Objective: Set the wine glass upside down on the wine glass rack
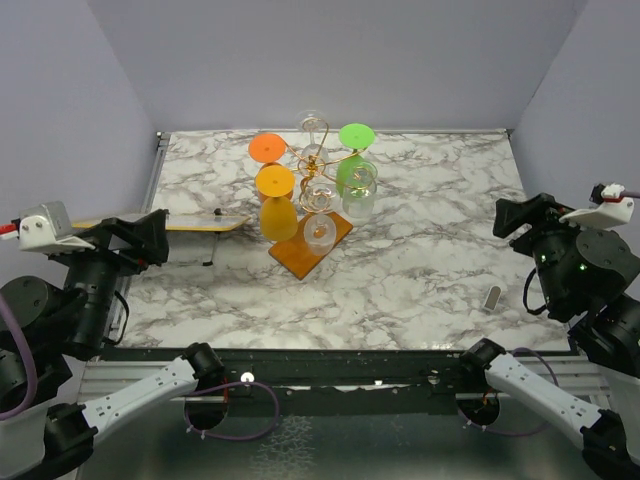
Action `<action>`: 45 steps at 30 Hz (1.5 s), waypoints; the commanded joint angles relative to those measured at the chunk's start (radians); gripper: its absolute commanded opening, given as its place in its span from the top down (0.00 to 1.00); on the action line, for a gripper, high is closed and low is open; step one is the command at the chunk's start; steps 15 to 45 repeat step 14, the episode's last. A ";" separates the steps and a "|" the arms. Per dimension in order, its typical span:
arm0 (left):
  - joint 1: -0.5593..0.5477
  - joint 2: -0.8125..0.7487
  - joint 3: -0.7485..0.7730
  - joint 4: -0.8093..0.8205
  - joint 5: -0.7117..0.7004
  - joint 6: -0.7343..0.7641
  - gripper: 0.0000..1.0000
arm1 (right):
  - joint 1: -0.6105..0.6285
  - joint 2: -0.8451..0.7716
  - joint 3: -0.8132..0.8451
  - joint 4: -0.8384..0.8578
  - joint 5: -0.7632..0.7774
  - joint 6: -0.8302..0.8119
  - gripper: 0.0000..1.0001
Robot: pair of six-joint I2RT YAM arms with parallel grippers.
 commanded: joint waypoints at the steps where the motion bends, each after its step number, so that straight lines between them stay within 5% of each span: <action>1: -0.007 0.022 0.057 -0.237 -0.054 -0.095 0.01 | -0.003 -0.021 0.028 -0.101 0.071 -0.019 0.29; 12: -0.007 0.011 0.081 -0.266 -0.028 -0.111 0.01 | -0.003 -0.031 -0.002 -0.042 0.063 -0.031 0.28; 14: -0.007 0.007 0.079 -0.266 -0.027 -0.114 0.01 | -0.003 -0.025 -0.004 -0.042 0.064 -0.027 0.19; 45: -0.007 0.007 0.079 -0.266 -0.027 -0.114 0.01 | -0.003 -0.025 -0.004 -0.042 0.064 -0.027 0.19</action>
